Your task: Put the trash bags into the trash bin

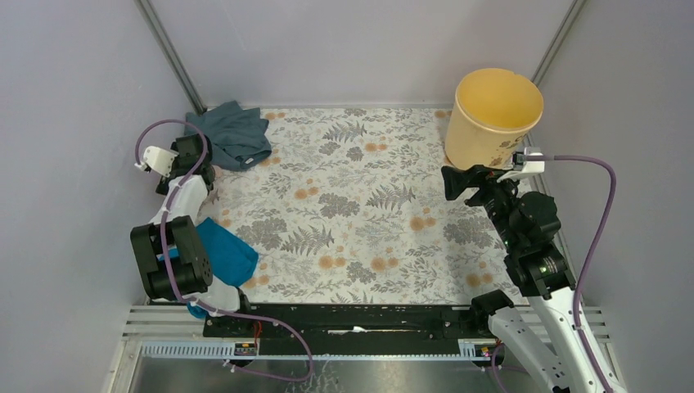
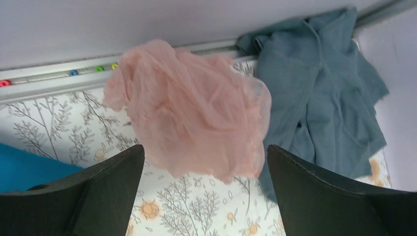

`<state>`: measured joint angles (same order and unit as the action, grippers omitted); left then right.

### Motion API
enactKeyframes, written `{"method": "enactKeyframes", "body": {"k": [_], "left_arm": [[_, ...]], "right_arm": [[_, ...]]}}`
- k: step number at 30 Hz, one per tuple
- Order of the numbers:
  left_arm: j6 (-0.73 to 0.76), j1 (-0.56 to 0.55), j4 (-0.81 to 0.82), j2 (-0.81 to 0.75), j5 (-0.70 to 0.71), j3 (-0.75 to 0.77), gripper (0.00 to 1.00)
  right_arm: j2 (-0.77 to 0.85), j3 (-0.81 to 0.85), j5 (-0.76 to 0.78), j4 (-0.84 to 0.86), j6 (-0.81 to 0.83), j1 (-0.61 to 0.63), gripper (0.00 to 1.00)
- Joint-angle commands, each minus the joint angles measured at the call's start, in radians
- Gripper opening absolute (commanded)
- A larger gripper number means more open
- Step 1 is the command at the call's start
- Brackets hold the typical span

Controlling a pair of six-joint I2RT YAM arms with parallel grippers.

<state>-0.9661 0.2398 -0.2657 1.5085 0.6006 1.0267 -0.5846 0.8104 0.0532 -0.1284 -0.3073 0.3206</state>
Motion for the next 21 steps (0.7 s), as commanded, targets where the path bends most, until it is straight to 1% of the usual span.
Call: {"method": "enactKeyframes", "body": {"k": [1,4,6,9,13,17,19,21], "left_arm": [[0.015,0.049,0.074,0.026,0.049,0.067,0.99],[-0.008,0.106,0.061,0.076,-0.024,0.082,0.99],[-0.012,0.134,0.027,0.129,-0.066,0.122,0.99],[-0.004,0.138,0.017,0.185,-0.094,0.138,0.98],[-0.007,0.139,0.019,0.222,-0.152,0.151,0.94],[-0.022,0.153,-0.012,0.237,-0.168,0.157,0.81],[-0.04,0.154,-0.023,0.232,-0.185,0.154,0.72],[-0.06,0.154,-0.024,0.221,-0.22,0.143,0.65]], "right_arm": [[-0.007,0.028,-0.052,0.017,0.009,-0.002,1.0],[-0.023,0.026,-0.052,0.026,0.006,-0.002,1.0],[-0.036,0.038,-0.085,0.024,0.001,-0.002,1.0],[-0.055,0.051,-0.109,0.016,-0.007,-0.002,1.0],[-0.067,0.05,-0.131,0.012,-0.027,-0.002,1.0],[-0.079,0.059,-0.112,-0.03,-0.075,-0.002,1.0],[-0.084,0.071,-0.065,-0.085,-0.132,-0.002,1.0],[-0.083,0.066,-0.07,-0.1,-0.138,-0.002,1.0]]}}
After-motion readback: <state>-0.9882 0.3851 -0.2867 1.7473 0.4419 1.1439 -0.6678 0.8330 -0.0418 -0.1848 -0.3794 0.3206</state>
